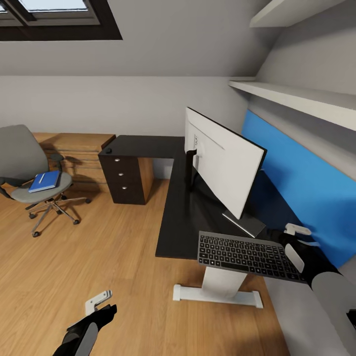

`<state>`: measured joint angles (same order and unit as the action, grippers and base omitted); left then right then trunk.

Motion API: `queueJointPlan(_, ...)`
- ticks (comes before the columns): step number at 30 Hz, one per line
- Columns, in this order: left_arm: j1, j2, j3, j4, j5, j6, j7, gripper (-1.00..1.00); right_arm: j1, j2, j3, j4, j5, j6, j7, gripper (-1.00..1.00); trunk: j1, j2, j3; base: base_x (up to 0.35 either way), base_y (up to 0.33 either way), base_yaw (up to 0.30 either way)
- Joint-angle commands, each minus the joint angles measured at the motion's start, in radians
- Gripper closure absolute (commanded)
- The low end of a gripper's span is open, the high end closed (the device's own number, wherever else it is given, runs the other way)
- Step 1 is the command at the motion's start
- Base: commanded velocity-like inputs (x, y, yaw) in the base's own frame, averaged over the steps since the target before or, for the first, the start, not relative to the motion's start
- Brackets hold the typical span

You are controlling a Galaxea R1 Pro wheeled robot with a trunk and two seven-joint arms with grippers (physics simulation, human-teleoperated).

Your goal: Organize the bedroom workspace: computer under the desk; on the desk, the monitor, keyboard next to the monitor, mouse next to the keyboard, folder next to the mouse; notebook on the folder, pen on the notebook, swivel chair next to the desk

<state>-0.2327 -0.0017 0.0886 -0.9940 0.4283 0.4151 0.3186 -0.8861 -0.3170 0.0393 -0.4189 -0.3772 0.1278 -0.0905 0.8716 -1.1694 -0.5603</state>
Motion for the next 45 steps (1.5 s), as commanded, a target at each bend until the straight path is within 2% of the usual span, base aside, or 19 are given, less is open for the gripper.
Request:
queueJointPlan(1,0.000,-0.001,0.000,-0.002,0.010,0.004,0.007,-1.00,0.000,-0.001,0.004,-0.003,-0.001,0.006,-0.006,-1.00,0.000,-0.001,-0.001,0.000,0.000,0.000)
queueJointPlan(9,0.000,-0.004,0.000,-0.002,0.012,0.003,0.007,-1.00,0.001,-0.002,0.005,-0.004,0.028,0.006,-0.005,-1.00,0.000,-0.001,-0.001,0.000,0.000,0.000)
queueJointPlan(31,0.000,-0.004,0.000,-0.002,0.013,0.004,0.007,-1.00,0.001,-0.002,0.005,-0.007,0.031,0.005,-0.004,-1.00,0.000,-0.001,-0.001,-0.002,0.000,0.000)
queueJointPlan(45,0.000,-0.004,-0.001,-0.002,0.015,0.004,0.007,-1.00,0.002,-0.005,0.002,-0.046,0.028,0.004,-0.003,-1.00,0.000,-0.001,-0.001,-0.221,0.103,0.000)
